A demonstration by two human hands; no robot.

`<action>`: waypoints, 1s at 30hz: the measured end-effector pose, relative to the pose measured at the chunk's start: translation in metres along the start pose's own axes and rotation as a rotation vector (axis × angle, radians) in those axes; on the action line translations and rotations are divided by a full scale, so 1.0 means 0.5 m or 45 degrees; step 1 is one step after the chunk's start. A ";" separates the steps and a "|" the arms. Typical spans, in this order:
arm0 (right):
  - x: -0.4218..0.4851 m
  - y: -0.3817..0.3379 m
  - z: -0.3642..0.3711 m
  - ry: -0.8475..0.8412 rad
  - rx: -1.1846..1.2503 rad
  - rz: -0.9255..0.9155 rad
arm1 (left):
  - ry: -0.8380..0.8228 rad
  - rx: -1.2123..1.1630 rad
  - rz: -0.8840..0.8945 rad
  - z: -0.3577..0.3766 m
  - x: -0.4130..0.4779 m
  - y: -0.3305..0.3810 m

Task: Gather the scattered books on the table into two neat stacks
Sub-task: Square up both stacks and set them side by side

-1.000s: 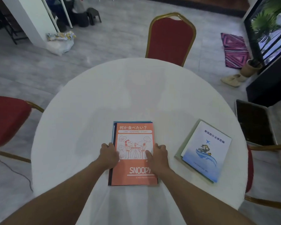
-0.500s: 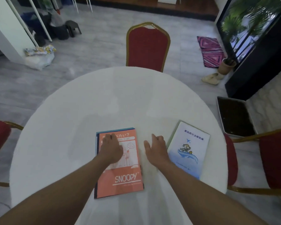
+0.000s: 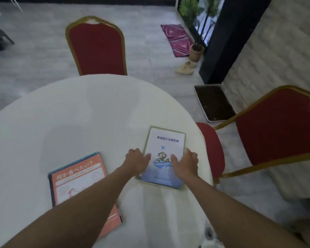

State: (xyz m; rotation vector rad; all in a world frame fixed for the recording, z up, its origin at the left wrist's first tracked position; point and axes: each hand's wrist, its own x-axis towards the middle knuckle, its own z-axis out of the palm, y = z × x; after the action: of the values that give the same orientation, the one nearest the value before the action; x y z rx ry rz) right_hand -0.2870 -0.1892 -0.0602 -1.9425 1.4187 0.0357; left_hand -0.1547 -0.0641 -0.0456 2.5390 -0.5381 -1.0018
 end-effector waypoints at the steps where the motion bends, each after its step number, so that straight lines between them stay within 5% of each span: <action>1: 0.006 0.009 0.004 -0.045 0.049 0.045 | -0.009 -0.017 -0.029 0.010 0.007 0.006; 7: 0.025 0.014 0.030 -0.117 0.254 0.197 | -0.019 -0.162 -0.178 0.040 0.032 0.013; 10: 0.042 0.013 0.026 -0.157 0.349 0.273 | -0.056 -0.451 -0.302 0.047 0.051 0.002; 18: 0.083 0.034 0.012 -0.304 0.758 0.300 | -0.219 -1.125 -0.213 0.022 0.030 0.005; 23: 0.034 -0.023 -0.065 -0.280 0.913 0.051 | -0.090 -1.033 0.066 -0.034 -0.002 0.019; 30: -0.003 -0.048 -0.098 -0.221 0.830 -0.474 | 0.132 -0.544 0.858 -0.076 -0.037 0.011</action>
State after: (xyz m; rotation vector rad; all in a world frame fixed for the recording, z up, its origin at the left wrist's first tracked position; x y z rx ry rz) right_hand -0.2858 -0.2119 -0.0106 -1.5685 0.7973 -0.3762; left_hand -0.1415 -0.0529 -0.0065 1.8189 -0.9447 -0.6389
